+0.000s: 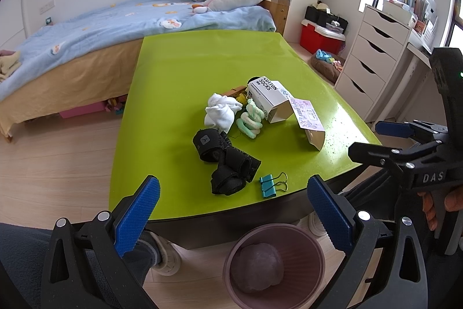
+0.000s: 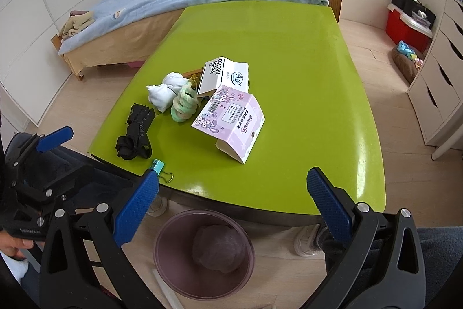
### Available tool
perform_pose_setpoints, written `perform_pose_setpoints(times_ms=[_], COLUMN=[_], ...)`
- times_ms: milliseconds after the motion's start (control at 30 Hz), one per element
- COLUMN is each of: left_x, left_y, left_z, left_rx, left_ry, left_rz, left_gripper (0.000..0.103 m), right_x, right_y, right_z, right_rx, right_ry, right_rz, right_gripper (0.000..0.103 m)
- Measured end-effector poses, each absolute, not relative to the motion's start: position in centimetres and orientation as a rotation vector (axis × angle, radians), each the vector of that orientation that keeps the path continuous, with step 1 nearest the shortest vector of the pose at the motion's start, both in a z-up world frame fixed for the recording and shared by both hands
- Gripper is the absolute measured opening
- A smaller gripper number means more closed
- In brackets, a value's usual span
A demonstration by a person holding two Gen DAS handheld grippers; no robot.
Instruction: Collect trash
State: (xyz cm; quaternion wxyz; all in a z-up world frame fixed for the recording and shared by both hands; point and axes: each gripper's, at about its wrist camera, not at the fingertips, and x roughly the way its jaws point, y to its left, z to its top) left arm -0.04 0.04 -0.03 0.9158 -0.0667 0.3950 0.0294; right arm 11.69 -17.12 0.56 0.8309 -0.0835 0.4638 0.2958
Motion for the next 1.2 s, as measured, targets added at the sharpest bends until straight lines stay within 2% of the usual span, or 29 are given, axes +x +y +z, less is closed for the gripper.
perform_pose_setpoints(times_ms=[167,433,633,700,733,800,867,967,1033,1200], left_x=[-0.1,0.1,0.1,0.0,0.0,0.1,0.0,0.2,0.4,1.8], left_y=[0.3,0.5,0.4,0.5,0.5,0.4,0.4,0.3,0.4,0.9], left_z=[0.0,0.0,-0.3,-0.3,-0.3,-0.3,-0.3,-0.3,-0.3,-0.2], left_rx=[-0.149,-0.153,-0.146,-0.147,-0.146,-0.139,-0.141,-0.13,-0.137,-0.183], left_ry=[0.81,0.802,0.842,0.827,0.822,0.833,0.837,0.841,0.856,0.885], left_rz=[0.063,0.06,0.072,0.07,0.07,0.074,0.074,0.081,0.084,0.077], left_gripper=[0.098,0.098,0.098,0.098,0.098,0.098,0.098,0.098,0.098,0.098], right_x=[14.7,20.6,21.9,22.0,22.0,21.6,21.4,21.2,21.0,20.1], right_y=[-15.1,-13.4,-13.0,-13.0,-12.9,-13.2,-13.5,-13.9,-14.3,-15.2], right_z=[0.1,-2.1,-3.7,-4.2,-4.4,-4.6,-4.5,-4.3,-4.0,-2.9], right_rx=[-0.184,-0.041,0.018,0.03,0.027,0.041,0.042,0.04,0.036,0.046], right_ry=[1.055,1.289,1.381,1.398,1.412,1.42,1.413,1.401,1.389,1.352], right_rz=[0.608,0.535,0.515,0.512,0.506,0.517,0.518,0.525,0.53,0.564], right_gripper=[0.1,0.1,0.099,0.086,0.075,0.068,0.052,0.038,0.034,0.033])
